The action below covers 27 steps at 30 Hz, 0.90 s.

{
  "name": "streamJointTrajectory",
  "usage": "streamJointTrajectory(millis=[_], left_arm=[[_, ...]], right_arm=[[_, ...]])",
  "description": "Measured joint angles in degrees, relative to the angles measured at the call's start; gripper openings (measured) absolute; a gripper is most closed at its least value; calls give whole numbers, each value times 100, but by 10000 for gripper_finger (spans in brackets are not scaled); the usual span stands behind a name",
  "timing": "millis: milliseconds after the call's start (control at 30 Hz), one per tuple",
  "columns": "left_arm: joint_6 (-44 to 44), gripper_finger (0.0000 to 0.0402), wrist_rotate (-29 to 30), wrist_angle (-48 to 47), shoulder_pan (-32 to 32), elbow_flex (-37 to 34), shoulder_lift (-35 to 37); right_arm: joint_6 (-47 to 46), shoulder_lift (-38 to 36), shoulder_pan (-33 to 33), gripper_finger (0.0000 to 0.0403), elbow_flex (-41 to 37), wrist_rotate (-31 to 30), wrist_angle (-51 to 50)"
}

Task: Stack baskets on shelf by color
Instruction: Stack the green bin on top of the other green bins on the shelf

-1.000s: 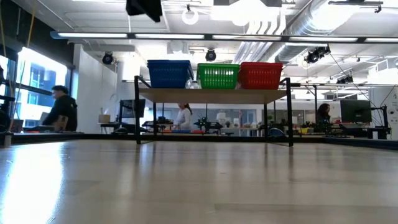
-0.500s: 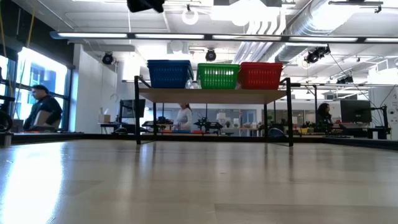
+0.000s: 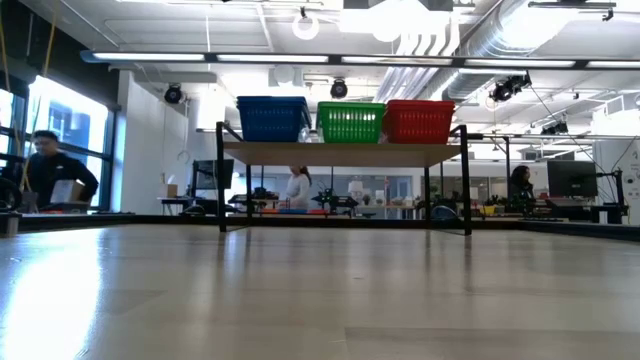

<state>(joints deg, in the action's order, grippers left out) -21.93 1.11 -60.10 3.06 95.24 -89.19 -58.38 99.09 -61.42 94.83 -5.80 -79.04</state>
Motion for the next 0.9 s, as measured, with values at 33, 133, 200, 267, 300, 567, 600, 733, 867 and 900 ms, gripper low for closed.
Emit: streamJointTrajectory(millis=[33, 133, 200, 267, 300, 567, 600, 733, 867, 900], left_arm=[[-18, 82, 41, 0, 54, 0, 0], [-133, 82, 147, 3, 192, 0, 0], [-196, 82, 154, 1, 248, 0, 0], [-260, 82, 165, 2, 294, 0, 0], [-304, 82, 170, 1, 312, 0, 0], [-511, 82, 149, 0, 410, 0, 0], [-511, 82, 148, 0, 425, 0, 0], [-511, 82, 150, 0, 457, 0, 0], [-511, 82, 148, 0, 462, 2, 0], [-511, 82, 148, 0, 462, 2, 0]], right_arm=[[50, 97, -48, 130, 0, 0, 39], [265, 386, -155, 130, 0, 30, 205], [385, 573, -210, 130, 0, 33, 353], [510, 735, -257, 130, 0, 28, 457], [576, 815, -273, 130, 0, 29, 488], [933, 1238, -288, 130, -2, 24, 577], [965, 1255, -288, 130, -2, 24, 588], [1000, 1272, -287, 130, -2, -75, 617], [940, 1272, -286, 130, -2, -266, 740], [941, 1273, -286, 130, -2, -295, 765]])
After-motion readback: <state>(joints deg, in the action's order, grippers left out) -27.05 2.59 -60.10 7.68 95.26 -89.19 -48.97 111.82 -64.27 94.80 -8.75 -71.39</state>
